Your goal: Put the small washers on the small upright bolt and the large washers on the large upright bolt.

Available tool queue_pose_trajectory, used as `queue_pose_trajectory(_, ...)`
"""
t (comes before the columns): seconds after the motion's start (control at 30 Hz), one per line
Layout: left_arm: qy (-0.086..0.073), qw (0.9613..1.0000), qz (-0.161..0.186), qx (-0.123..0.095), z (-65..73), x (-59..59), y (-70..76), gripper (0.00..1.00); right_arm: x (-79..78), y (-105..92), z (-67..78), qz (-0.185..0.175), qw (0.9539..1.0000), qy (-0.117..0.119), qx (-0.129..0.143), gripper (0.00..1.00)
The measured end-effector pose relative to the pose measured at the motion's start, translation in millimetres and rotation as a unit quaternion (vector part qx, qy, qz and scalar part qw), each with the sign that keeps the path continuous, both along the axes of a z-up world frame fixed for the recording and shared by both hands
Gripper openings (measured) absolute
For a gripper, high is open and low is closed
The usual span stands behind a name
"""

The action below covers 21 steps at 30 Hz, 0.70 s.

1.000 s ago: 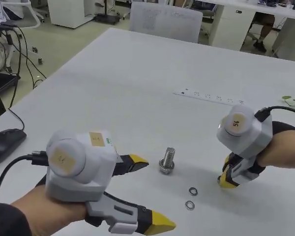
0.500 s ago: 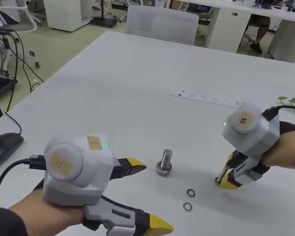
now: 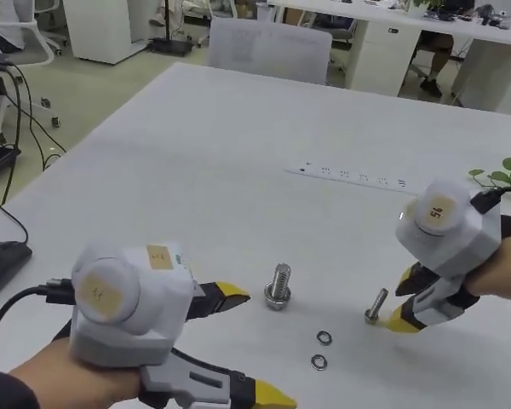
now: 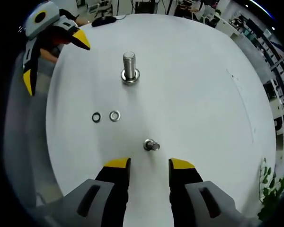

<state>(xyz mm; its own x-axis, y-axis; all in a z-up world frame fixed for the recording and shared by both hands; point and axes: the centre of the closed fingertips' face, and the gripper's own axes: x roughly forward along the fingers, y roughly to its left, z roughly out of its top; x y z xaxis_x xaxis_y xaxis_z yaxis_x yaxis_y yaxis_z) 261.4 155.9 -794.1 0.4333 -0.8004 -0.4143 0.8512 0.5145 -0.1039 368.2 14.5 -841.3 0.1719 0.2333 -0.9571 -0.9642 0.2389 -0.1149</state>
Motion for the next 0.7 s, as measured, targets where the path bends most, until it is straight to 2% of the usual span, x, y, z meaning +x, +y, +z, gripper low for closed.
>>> queue_pose_trajectory(0.37,-0.002,1.0,-0.002,0.002,0.6,-1.5,0.7,0.75,-17.3,0.0,10.0,-0.006,0.9999,-0.008,0.008,0.33)
queue_pose_trajectory(0.7,-0.002,1.0,-0.004,0.004,-0.2,-3.3,1.2,0.75,-41.5,-1.9,13.4,-0.002,1.0,0.001,0.003,0.33)
